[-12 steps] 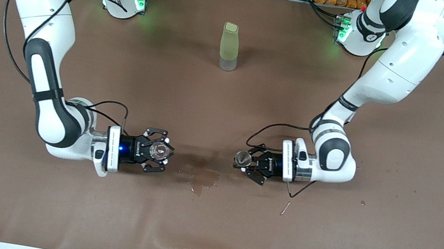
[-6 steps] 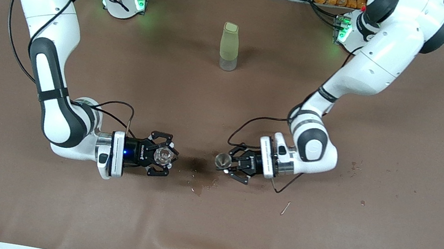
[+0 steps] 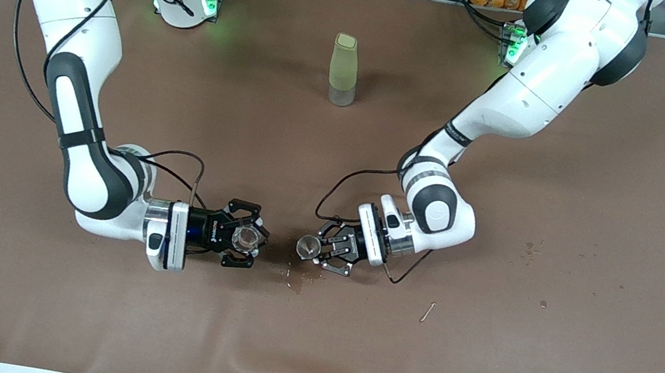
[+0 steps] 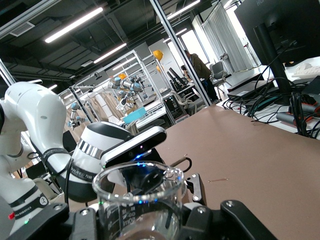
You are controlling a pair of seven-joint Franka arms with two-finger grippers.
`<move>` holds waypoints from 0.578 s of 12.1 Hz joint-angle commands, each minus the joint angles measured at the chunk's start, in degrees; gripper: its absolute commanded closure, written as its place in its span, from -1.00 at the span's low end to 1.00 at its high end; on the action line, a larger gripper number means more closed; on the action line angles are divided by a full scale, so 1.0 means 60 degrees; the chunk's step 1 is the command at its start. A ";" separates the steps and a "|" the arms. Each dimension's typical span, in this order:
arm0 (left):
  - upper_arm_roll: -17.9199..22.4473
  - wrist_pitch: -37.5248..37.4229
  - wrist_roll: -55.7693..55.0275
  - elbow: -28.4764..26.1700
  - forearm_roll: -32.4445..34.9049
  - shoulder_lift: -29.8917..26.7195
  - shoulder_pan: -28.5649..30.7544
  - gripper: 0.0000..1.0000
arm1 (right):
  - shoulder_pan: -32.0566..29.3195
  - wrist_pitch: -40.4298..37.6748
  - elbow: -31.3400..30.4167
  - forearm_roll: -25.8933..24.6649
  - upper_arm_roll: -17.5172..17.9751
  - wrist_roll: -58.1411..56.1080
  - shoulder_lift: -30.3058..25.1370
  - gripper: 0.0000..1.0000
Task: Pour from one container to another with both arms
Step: 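Bring the jigger with the left gripper over the beaker rim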
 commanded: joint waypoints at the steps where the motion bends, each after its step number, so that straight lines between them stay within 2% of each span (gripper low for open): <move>1: 0.0225 0.0519 -0.0139 0.0625 -0.0455 0.0236 -0.0375 1.00 | 0.0125 0.0252 -0.0057 0.0343 0.0241 0.0613 -0.0158 1.00; 7: 0.0399 0.1061 -0.0404 0.0948 -0.1159 0.0353 -0.0844 1.00 | 0.0022 0.0048 -0.0072 0.0358 0.0915 0.2326 -0.0158 1.00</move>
